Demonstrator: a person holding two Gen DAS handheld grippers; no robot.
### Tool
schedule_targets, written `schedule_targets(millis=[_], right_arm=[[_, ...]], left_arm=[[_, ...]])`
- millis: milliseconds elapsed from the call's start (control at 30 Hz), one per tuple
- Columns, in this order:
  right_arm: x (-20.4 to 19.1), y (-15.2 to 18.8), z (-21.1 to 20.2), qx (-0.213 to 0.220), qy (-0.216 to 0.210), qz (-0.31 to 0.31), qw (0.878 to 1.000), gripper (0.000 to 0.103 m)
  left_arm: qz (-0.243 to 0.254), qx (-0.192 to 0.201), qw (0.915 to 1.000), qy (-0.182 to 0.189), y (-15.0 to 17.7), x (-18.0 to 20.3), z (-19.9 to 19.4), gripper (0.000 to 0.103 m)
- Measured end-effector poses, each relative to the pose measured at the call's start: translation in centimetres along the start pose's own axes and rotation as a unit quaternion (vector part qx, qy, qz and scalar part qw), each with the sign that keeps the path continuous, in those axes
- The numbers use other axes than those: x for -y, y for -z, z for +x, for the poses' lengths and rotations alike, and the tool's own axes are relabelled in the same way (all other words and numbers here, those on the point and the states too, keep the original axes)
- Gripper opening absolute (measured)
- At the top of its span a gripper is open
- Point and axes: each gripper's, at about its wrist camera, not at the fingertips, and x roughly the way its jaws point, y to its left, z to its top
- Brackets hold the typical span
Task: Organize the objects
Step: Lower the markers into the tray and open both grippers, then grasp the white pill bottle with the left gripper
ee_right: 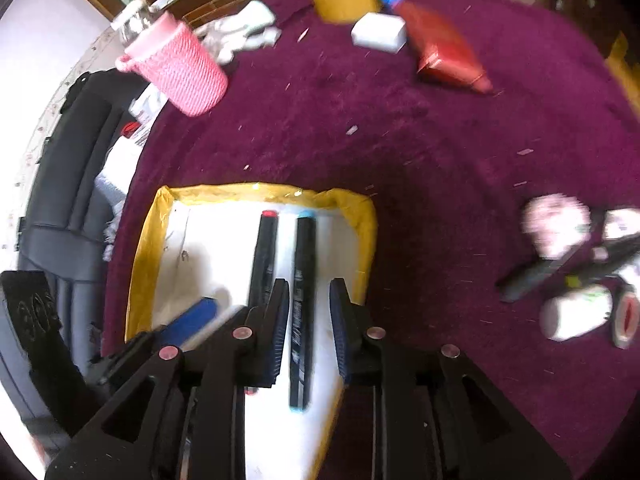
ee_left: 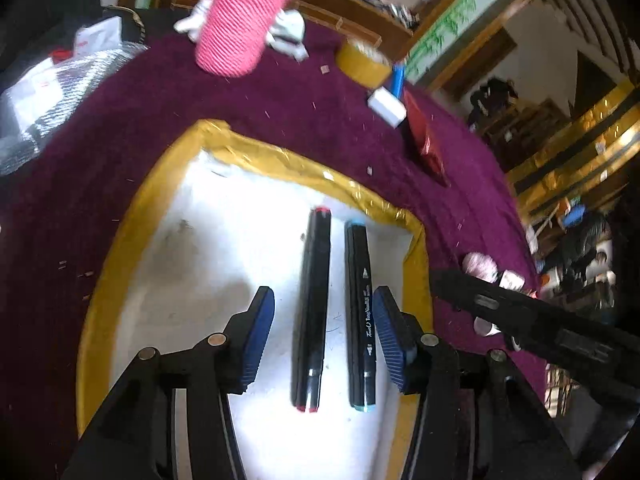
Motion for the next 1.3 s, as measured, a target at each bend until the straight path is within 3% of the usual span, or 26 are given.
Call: schedule_targets(millis=[100, 167, 200, 367, 467, 533, 667, 867, 967, 1000, 1033, 1067, 1167, 1300], right_arm=[[-0.5, 3.2, -5.0, 0.033, 0.012, 0.044, 0.998, 0.023], [-2.0, 5.6, -7.0, 0.042, -0.013, 0.064, 0.997, 0.055], [-3.4, 6.3, -7.3, 0.037, -0.024, 0.058, 0.997, 0.058], [-10.3, 6.4, -9.6, 0.034, -0.064, -0.025, 0.997, 0.059], [-12.4, 7.0, -11.5, 0.069, -0.052, -0.102, 0.991, 0.059], [-10.6, 8.0, -12.5, 0.089, -0.038, -0.099, 0.99, 0.06], [-4.8, 8.9, -12.3, 0.075, -0.018, -0.086, 0.993, 0.06], [10.7, 7.3, -14.5, 0.11, 0.026, 0.042, 0.993, 0.059], [16.3, 7.2, -16.3, 0.143, 0.058, 0.057, 0.986, 0.059], [18.3, 7.5, -16.8, 0.159, 0.066, 0.059, 0.983, 0.059], [19.6, 7.5, -16.8, 0.162, 0.065, 0.061, 0.983, 0.066], [21.4, 7.2, -15.9, 0.144, 0.06, 0.065, 0.986, 0.085], [25.7, 6.9, -13.3, 0.071, 0.042, 0.125, 0.989, 0.087], [29.0, 8.0, -12.6, 0.055, 0.022, 0.147, 0.987, 0.087]], left_arm=[[-0.03, 0.021, 0.9993, -0.001, 0.7, -1.0, -1.9, 0.048], [-0.056, 0.026, 0.9981, 0.003, 1.3, -1.8, -2.6, 0.048], [-0.072, 0.027, 0.997, 0.006, 1.6, -2.2, -2.9, 0.048], [-0.123, 0.043, 0.9914, 0.011, 3.4, -4.1, -5.3, 0.048], [-0.119, 0.065, 0.9907, -0.011, 4.3, -4.0, -7.1, 0.048], [-0.11, 0.069, 0.9911, -0.025, 4.6, -3.4, -7.8, 0.048], [-0.077, 0.068, 0.9941, -0.035, 5.0, -0.2, -8.9, 0.052], [0.04, 0.04, 0.9981, -0.025, 5.2, 9.1, -5.8, 0.054], [0.101, 0.024, 0.9945, -0.013, 5.6, 14.0, -3.3, 0.054], [0.129, 0.017, 0.9914, -0.014, 6.0, 15.9, -2.1, 0.054], [0.15, 0.011, 0.9885, -0.015, 6.2, 17.2, -1.2, 0.054], [0.171, 0.003, 0.9852, -0.015, 6.3, 18.6, -0.2, 0.054], [0.231, -0.023, 0.9724, -0.016, 6.9, 22.4, 3.0, 0.054], [0.307, -0.05, 0.9501, -0.022, 7.6, 26.2, 6.7, 0.054]])
